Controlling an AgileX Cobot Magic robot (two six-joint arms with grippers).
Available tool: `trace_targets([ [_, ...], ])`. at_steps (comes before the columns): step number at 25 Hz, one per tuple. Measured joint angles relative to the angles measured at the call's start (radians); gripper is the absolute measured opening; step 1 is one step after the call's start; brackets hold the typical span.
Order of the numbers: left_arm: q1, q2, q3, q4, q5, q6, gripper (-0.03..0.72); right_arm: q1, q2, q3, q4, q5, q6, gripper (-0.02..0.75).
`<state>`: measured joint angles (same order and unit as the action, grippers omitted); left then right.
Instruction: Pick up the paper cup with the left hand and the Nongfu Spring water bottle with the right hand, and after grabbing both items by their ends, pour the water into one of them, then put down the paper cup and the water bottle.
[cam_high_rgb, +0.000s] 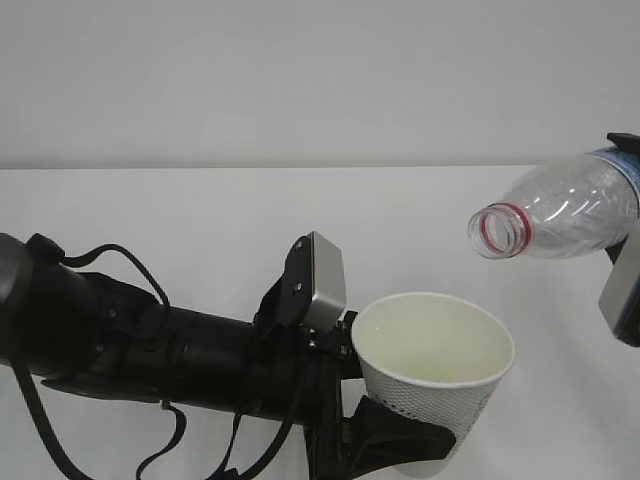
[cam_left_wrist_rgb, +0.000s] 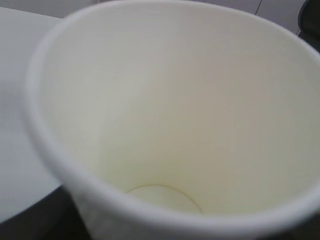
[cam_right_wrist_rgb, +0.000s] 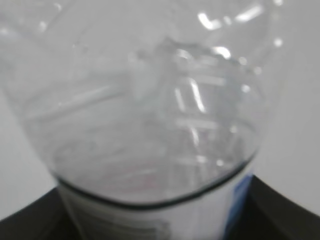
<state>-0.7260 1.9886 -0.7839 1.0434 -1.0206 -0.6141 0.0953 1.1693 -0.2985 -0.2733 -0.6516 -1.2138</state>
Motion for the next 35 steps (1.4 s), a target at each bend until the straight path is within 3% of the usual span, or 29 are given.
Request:
trace_targets([
  [35,0.0,0.0,0.0,0.002,0.0,0.0,0.525,0.0,0.0,0.0,0.0,-0.046,-0.051,0.503],
])
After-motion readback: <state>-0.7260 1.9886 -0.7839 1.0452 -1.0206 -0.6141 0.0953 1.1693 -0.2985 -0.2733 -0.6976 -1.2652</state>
